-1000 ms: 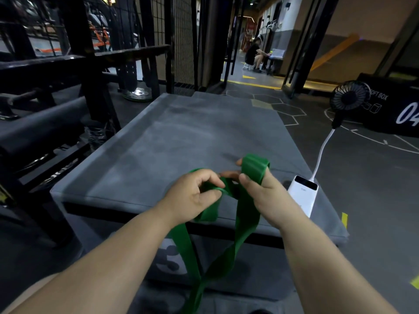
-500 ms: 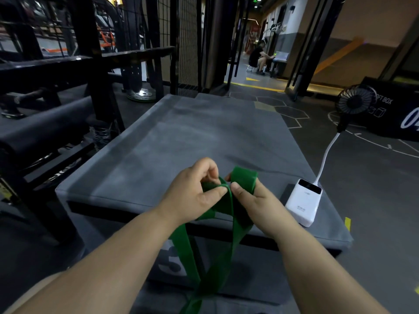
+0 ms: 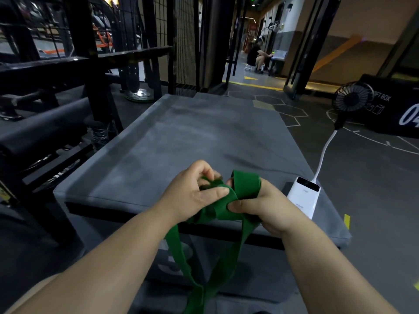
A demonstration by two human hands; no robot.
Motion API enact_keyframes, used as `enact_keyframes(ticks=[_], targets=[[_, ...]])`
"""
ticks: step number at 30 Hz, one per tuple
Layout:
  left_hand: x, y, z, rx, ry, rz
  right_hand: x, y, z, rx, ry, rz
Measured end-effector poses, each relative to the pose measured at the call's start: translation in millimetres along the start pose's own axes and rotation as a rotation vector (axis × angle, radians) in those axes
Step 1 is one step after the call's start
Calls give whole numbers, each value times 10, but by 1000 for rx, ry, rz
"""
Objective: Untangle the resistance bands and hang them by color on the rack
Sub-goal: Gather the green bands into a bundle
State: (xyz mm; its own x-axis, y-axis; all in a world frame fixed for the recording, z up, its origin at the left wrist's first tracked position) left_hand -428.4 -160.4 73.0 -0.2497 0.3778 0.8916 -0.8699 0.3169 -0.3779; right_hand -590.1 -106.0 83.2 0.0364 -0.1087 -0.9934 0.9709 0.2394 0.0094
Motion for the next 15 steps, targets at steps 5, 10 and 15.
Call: enact_keyframes(ticks=[5, 10, 15], targets=[[-42, 4, 29, 20, 27, 117, -72, -105, -43, 37, -53, 242], [-66, 11, 6, -144, -18, 47, -80, -112, -55, -20, -38, 264], [159, -135, -82, -239, 20, -217, -96, -227, -105, -57, 29, 235]])
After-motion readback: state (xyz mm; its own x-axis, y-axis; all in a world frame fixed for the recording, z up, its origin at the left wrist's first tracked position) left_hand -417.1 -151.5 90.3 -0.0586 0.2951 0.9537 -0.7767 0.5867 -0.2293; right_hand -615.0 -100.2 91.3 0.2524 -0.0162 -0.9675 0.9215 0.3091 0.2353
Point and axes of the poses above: each hand's wrist, its own z-axis towards the middle knuckle, its own y-axis out of the palm, x = y × z, the point moved 3 cm from there along z, towards the middle knuckle, and after that the axes turned 1 degree about x, right-handed, at the moved point
